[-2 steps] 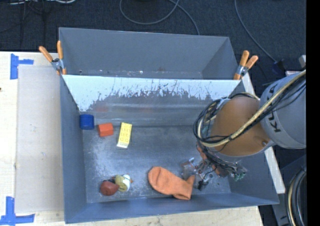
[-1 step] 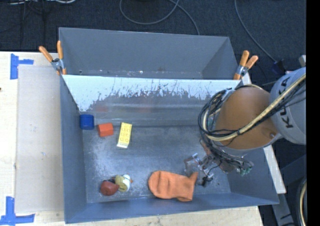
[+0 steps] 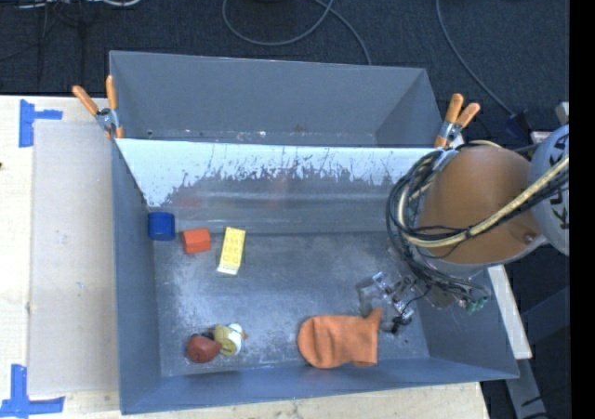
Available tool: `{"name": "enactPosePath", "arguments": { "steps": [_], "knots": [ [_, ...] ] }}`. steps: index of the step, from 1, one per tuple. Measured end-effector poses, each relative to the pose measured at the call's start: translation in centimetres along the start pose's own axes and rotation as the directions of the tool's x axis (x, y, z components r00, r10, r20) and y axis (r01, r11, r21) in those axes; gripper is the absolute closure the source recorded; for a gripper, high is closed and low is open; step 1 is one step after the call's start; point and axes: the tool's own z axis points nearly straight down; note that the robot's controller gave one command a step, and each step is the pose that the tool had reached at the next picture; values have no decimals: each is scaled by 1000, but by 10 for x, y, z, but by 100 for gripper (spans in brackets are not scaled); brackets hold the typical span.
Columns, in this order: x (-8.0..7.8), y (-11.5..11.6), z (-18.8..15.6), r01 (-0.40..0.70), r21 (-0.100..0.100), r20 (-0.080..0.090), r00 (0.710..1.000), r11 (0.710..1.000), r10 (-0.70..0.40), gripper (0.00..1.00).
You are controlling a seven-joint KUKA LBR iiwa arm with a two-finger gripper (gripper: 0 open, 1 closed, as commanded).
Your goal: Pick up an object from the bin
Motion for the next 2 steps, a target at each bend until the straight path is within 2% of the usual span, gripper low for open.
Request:
{"name": "enactPosePath", "arguments": {
  "steps": [1,2],
  "knots": [
    [3,5,-41,9,-10,-14,1000,1000,-9,100],
    [2,7,-57,12,-8,-11,1000,1000,-13,100]
  ]
}}
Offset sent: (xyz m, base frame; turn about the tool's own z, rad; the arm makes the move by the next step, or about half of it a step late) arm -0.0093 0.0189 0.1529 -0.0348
